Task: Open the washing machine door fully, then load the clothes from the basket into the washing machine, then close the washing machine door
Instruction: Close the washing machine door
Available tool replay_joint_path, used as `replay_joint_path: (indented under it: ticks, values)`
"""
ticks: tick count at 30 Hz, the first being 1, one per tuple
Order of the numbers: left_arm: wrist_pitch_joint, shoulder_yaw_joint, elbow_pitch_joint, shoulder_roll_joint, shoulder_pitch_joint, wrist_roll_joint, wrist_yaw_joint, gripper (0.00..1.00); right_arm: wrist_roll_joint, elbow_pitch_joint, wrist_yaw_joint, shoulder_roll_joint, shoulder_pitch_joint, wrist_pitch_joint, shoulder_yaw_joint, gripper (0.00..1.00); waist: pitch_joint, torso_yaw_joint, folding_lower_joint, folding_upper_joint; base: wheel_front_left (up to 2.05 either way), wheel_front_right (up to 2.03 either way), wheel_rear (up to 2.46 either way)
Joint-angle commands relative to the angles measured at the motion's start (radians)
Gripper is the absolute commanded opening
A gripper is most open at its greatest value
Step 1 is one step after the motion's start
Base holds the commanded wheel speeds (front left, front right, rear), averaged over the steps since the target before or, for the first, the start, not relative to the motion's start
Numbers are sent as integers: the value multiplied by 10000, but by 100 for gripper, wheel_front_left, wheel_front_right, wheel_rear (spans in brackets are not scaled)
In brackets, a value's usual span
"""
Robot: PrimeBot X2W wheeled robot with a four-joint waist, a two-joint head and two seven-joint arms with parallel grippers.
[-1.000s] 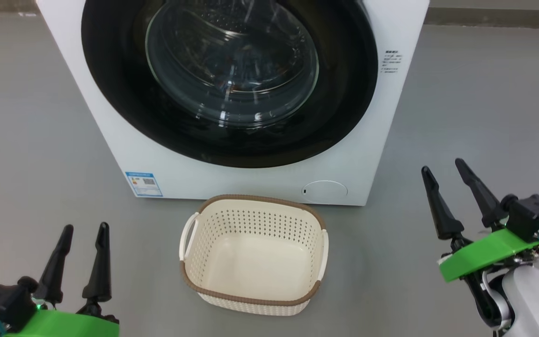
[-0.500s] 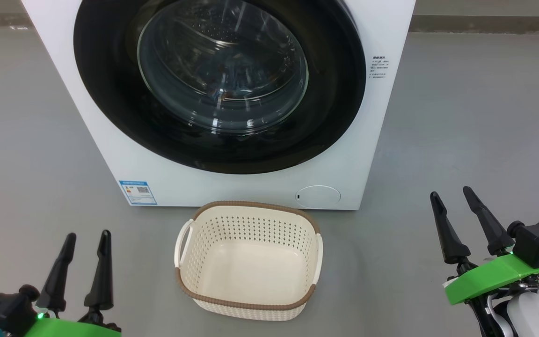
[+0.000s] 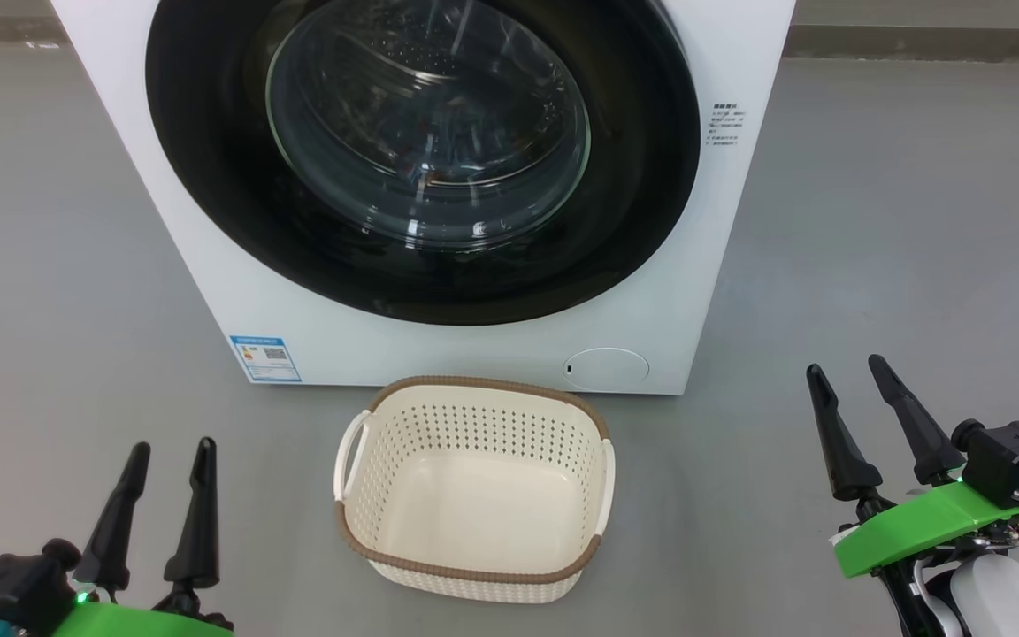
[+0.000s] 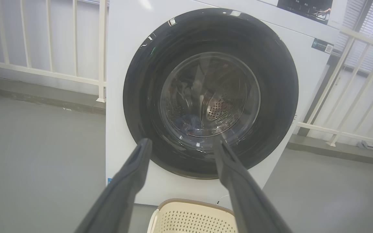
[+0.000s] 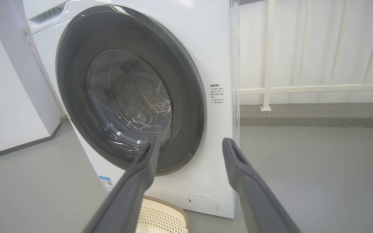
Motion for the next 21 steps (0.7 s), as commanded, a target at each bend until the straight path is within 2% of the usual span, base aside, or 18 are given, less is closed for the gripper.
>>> replay_joint_path:
  ticks: [1, 21]
  values:
    - [-65, 301, -233, 276, -351, -27, 6, 100, -90, -193, -27, -102, -22, -80, 202, 100, 10, 5, 0, 0, 0, 0, 0]
    - [-65, 294, -176, 211, -379, 12, 6, 100, -122, -91, -27, -64, -21, -80, 314, 100, -18, -3, 0, 0, 0, 0, 0]
